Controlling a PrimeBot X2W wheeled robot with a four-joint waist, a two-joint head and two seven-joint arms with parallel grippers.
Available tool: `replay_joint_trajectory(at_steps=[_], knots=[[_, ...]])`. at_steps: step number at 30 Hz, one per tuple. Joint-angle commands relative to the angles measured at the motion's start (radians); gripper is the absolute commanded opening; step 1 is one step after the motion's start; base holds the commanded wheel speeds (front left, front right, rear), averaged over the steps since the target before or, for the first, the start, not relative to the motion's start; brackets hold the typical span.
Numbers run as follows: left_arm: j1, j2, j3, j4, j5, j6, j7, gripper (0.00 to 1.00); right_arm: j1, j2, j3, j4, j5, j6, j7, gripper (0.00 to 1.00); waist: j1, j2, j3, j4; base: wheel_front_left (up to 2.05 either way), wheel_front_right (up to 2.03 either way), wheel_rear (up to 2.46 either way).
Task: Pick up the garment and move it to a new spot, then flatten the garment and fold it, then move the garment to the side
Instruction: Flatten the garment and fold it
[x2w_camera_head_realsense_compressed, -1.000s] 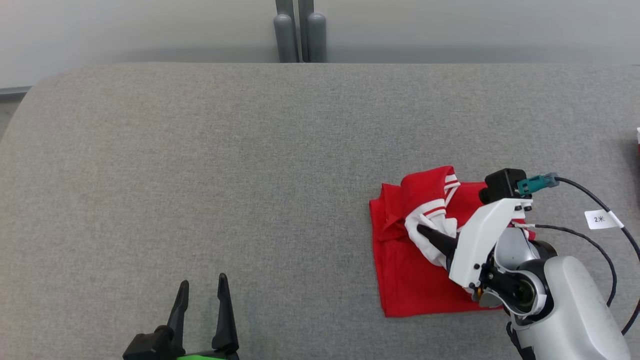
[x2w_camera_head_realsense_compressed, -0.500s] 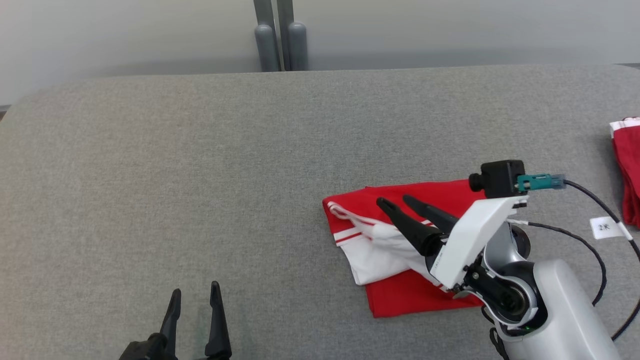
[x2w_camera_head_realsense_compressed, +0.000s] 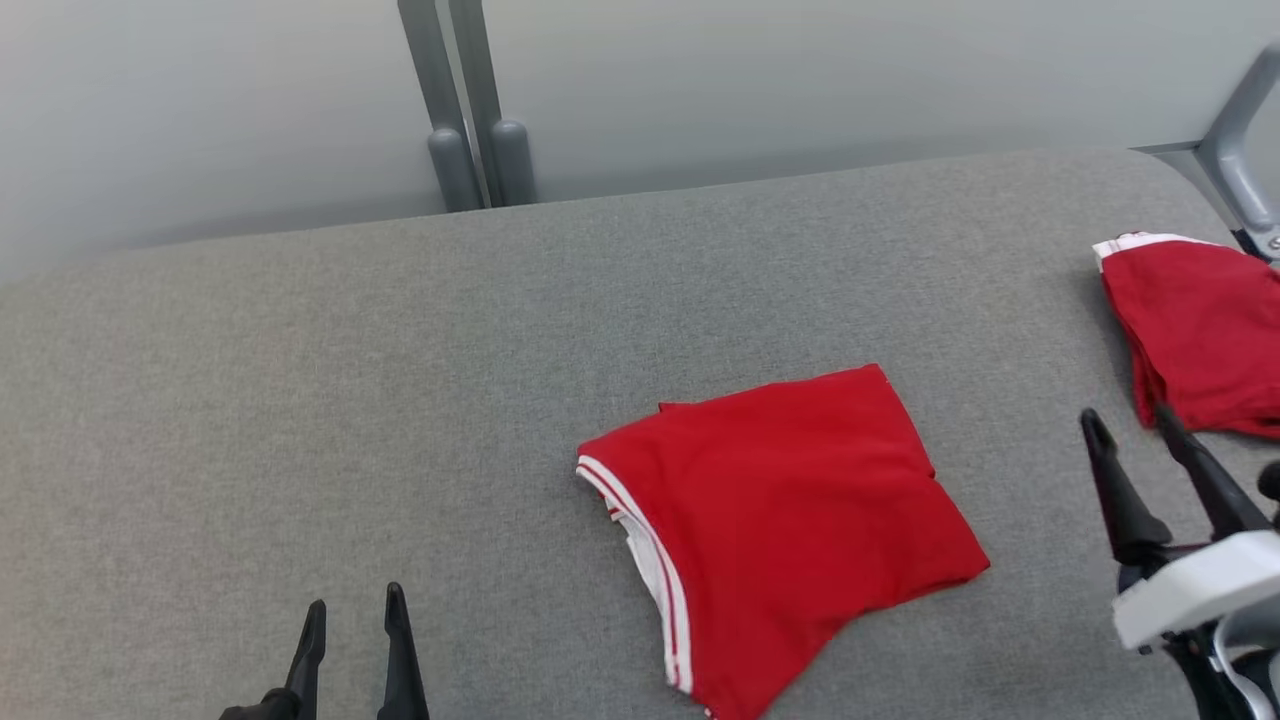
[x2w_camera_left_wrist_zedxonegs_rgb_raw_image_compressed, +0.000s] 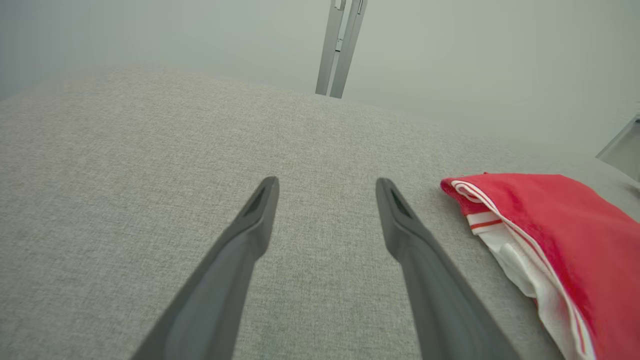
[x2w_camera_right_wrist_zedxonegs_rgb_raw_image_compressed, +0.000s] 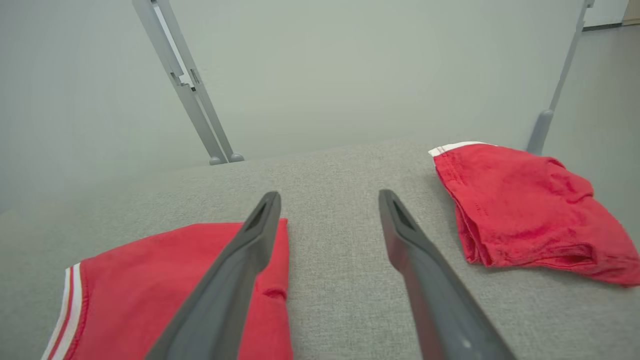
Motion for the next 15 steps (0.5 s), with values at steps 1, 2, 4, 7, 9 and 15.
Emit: replay_joint_trajectory(at_steps=[1,2,4,7,9,15], knots=[[0.017,0.002,0.005,0.003,0.008,-0.005,-0.003,1.0,0.023,-0.008,-0.026,0.039,-0.024,0.0,-0.053,1.0,0.0,-0.0001,-0.031,-0.025,0.0,0.0,0.0],[0.019,0.002,0.005,0.004,0.007,-0.008,-0.003,1.0,0.034,-0.02,-0.034,0.063,-0.047,0.0,-0.091,1.0,0.0,-0.0001,-0.036,-0.025,0.0,0.0,0.0],[0.022,0.003,0.009,0.005,0.01,-0.014,-0.003,1.0,0.057,-0.034,-0.054,0.125,-0.098,0.0,-0.167,1.0,0.0,-0.0001,-0.046,-0.025,0.0,0.0,0.0],[0.026,0.002,0.02,0.006,0.022,-0.028,-0.003,1.0,0.079,-0.028,-0.091,0.197,-0.148,0.0,-0.227,1.0,0.0,-0.0001,-0.059,-0.019,0.0,0.0,0.0],[0.028,0.002,0.027,0.008,0.025,-0.031,-0.003,1.0,0.093,-0.017,-0.104,0.228,-0.167,0.0,-0.238,1.0,0.0,-0.0001,-0.065,-0.014,0.0,0.0,0.0],[0.036,0.002,0.038,0.001,0.031,-0.04,-0.003,1.0,0.11,0.021,-0.126,0.215,-0.203,0.0,-0.242,1.0,0.0,-0.0001,-0.073,-0.003,0.0,0.0,0.0]])
